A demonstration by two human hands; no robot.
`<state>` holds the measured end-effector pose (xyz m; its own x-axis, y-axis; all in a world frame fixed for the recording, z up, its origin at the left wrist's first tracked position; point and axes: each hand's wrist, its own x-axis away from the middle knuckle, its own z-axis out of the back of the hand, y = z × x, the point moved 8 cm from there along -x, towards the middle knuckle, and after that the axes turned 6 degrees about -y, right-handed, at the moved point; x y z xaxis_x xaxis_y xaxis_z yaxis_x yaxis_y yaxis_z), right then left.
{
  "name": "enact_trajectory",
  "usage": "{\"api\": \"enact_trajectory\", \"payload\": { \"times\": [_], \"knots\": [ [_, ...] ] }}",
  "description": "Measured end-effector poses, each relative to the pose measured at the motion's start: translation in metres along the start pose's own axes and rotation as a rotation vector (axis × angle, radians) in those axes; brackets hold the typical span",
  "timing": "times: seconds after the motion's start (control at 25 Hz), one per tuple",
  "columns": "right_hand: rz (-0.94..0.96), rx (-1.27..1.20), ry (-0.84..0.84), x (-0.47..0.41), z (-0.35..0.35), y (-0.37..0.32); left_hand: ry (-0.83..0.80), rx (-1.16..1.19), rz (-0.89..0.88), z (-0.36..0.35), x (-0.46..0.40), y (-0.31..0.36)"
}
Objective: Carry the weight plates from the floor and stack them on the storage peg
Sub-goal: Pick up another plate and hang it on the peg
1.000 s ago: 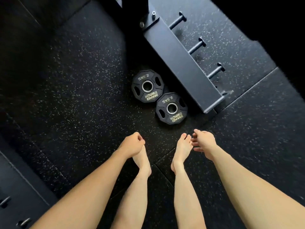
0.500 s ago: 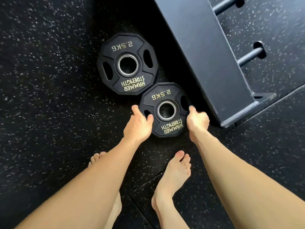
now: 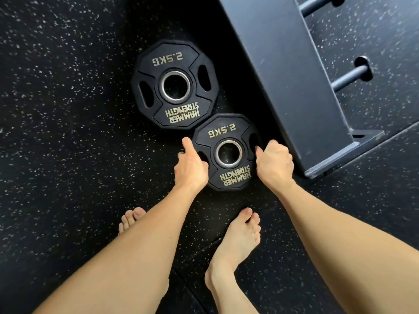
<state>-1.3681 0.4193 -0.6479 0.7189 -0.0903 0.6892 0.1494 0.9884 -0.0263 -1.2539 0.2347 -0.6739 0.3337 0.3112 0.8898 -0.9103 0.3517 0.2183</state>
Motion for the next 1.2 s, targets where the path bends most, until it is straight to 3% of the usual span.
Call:
{"api": "enact_trajectory", "payload": {
  "times": [0.24, 0.48, 0.56, 0.72, 0.84, 1.0, 1.2],
  "knots": [
    [-0.002, -0.139, -0.115, 0.07, -0.002, 0.014, -0.11, -0.107, -0.09, 0.026, 0.056, -0.021],
    [-0.196, -0.651, -0.321, 0.17, 0.042, 0.021, -0.024, -0.065, -0.192, 0.097, 0.177, -0.021],
    [-0.203, -0.743, -0.412, 0.216, 0.072, 0.012, -0.027, 0.042, -0.181, 0.128, 0.225, -0.018],
    [-0.1, -0.842, -0.459, 0.312, 0.156, -0.018, -0.025, 0.592, -0.028, 0.183, 0.324, -0.024],
    [-0.041, -0.893, -0.492, 0.384, 0.222, -0.036, 0.027, 0.821, 0.038, 0.219, 0.411, -0.025],
    [0.126, -0.928, -0.489, 0.474, 0.303, -0.058, 0.137, 1.015, -0.095, 0.28, 0.53, -0.007],
    [0.341, -0.898, -0.333, 0.567, 0.401, -0.088, 0.161, 1.153, -0.347, 0.346, 0.655, 0.002]
  ]
}}
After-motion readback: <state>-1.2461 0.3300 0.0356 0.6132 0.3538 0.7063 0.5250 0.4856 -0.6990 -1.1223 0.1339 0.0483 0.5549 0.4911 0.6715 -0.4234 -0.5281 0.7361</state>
